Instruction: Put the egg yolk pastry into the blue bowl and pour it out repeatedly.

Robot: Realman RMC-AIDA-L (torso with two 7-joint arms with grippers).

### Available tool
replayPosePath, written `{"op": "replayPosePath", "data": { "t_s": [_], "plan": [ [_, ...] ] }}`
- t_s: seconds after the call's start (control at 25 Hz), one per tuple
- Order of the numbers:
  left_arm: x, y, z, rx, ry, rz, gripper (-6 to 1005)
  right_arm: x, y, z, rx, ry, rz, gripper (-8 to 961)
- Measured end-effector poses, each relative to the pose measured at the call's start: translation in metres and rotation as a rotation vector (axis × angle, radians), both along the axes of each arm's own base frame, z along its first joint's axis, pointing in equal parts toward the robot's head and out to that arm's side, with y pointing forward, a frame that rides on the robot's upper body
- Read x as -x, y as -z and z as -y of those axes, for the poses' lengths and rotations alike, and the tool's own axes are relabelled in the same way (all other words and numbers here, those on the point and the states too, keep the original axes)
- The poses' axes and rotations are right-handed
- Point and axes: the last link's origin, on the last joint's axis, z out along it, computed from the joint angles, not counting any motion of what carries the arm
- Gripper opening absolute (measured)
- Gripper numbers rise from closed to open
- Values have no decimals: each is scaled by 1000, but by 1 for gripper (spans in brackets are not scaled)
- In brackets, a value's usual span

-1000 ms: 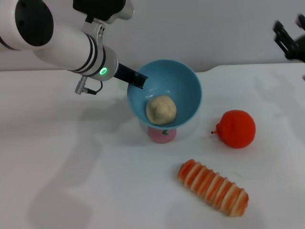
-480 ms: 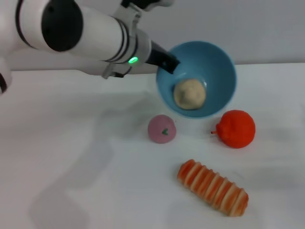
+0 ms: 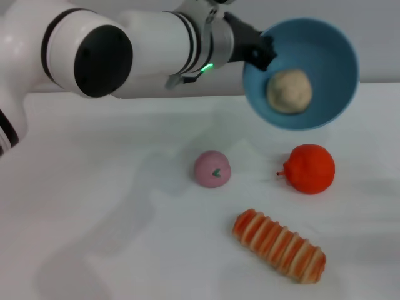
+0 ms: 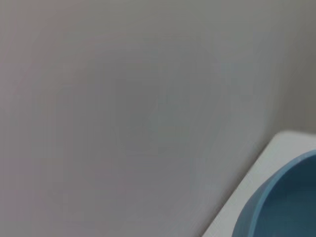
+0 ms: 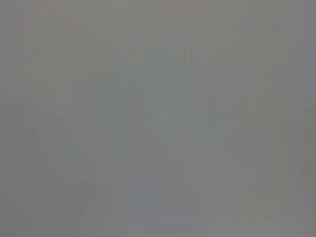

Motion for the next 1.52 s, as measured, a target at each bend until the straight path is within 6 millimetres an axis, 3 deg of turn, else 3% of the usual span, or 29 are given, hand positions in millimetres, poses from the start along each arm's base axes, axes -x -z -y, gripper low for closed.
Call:
{"op": "replayPosePath", "data": {
  "t_s": [0.32,0.72,0.92,1.16,1.52],
  "plan": [
    [-25,23,17,-55,212,95,-1,2,4,-2,12,-8,-7,552],
    [-38,28,12,-155,341,199,-1,5,7,-4,20,-14,-11,553],
    [-44,33,24,-187,457,245,0,6,7,-6,21,-19,-12,553],
    [-39,29,18,-217,448,258,0,10,7,-10,21,-30,-13,553],
    [-35,26,26,-270,534,308,0,14,7,-16,23,-42,-13,554]
  ]
}}
